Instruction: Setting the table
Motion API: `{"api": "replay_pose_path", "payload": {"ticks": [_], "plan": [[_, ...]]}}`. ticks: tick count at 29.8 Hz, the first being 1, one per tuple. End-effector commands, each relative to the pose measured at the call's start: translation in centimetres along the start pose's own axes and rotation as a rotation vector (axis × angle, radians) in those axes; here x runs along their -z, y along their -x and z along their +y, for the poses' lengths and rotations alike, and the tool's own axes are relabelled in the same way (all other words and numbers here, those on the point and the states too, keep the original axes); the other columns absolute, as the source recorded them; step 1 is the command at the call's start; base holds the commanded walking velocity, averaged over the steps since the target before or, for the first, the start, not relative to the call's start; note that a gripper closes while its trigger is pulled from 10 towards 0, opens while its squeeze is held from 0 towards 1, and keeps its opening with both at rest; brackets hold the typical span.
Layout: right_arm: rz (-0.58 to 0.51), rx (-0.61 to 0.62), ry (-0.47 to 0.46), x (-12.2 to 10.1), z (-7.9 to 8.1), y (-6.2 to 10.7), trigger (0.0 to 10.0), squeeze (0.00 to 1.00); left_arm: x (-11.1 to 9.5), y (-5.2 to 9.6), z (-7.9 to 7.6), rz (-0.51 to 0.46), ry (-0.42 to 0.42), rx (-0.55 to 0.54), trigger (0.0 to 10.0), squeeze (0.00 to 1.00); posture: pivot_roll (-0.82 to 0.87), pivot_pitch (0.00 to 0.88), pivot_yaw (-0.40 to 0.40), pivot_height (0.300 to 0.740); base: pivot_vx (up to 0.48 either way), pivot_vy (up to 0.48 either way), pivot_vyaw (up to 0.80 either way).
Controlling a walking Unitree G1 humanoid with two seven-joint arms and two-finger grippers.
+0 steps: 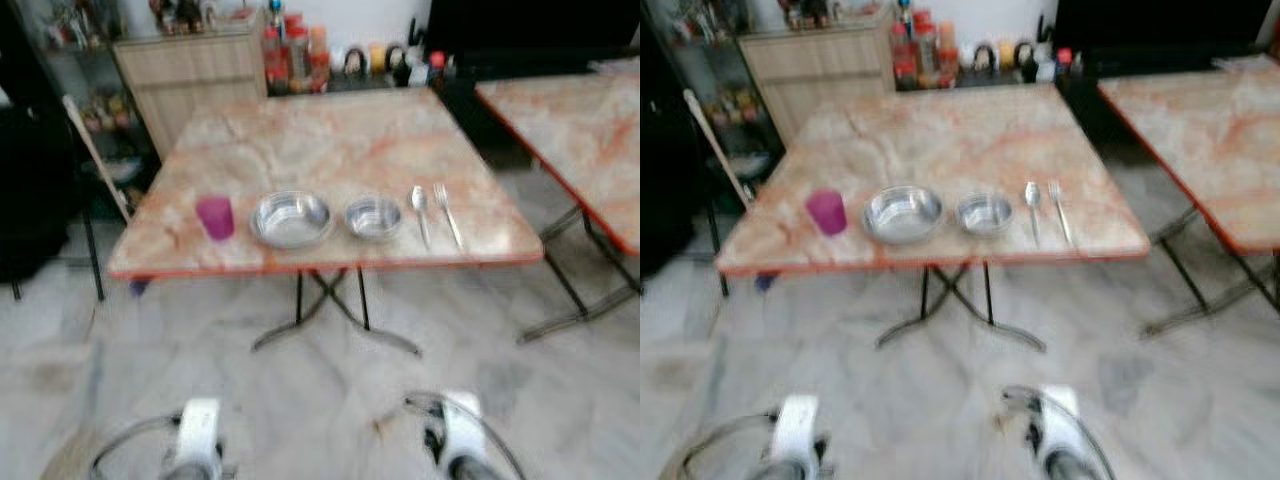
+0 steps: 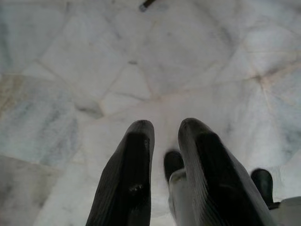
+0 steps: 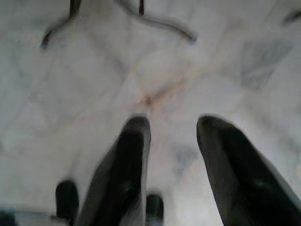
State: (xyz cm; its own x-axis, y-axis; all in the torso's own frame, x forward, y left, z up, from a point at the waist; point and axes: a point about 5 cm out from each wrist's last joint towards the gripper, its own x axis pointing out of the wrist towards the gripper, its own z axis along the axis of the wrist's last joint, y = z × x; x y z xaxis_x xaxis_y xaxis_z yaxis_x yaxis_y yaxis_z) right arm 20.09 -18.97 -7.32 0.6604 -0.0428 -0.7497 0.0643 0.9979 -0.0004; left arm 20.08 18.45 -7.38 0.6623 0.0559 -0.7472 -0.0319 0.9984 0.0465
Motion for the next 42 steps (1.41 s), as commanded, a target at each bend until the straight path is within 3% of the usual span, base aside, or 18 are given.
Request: {"api": "replay_pose_path", "payload": {"ticks": [1,28,35,37,38,39,42], "plan": [[-0.011,-0.026,-0.004,-0.3,1.1,-0.1,10.0,0.00,0.2,0.1,0.9,0.019,-0.026,-0.017,10.0,0.00,0.01,0.000,0.033,0.740,0.285,0.000,0.00],[-0.023,-0.016,-0.015,-0.9,1.1,-0.3,10.0,0.00,-0.7,-0.1,1.0,-0.005,-0.004,-0.033,10.0,0.00,0.02,0.000,0.025,0.740,0.295,0.000,0.00],[-0.020,-0.013,-0.019,-0.8,1.1,-0.3,10.0,0.00,-1.1,-0.1,1.2,-0.040,-0.007,-0.031,10.0,0.00,0.03,0.000,0.027,0.740,0.000,0.000,0.00],[-0.018,-0.012,-0.019,-0.7,1.0,-0.2,10.0,0.00,-1.4,-0.1,1.2,-0.066,-0.009,-0.025,10.0,0.00,0.03,0.000,0.031,0.740,0.000,0.000,0.00],[-0.010,-0.006,-0.021,-0.4,0.9,-0.2,10.0,0.00,-2.6,0.0,2.0,-0.158,0.009,-0.051,10.0,0.00,0.04,0.000,0.032,0.740,0.000,0.000,0.00],[-0.008,-0.004,-0.021,-0.3,0.8,-0.1,10.0,0.00,-3.0,0.0,2.3,-0.189,0.017,-0.063,10.0,0.00,0.04,0.000,0.032,0.740,0.000,0.000,0.00],[-0.007,-0.003,-0.022,-0.2,0.8,-0.1,10.0,0.00,-3.2,0.1,2.5,-0.207,0.023,-0.072,10.0,0.00,0.04,0.000,0.032,0.740,0.000,0.000,0.00]]}}
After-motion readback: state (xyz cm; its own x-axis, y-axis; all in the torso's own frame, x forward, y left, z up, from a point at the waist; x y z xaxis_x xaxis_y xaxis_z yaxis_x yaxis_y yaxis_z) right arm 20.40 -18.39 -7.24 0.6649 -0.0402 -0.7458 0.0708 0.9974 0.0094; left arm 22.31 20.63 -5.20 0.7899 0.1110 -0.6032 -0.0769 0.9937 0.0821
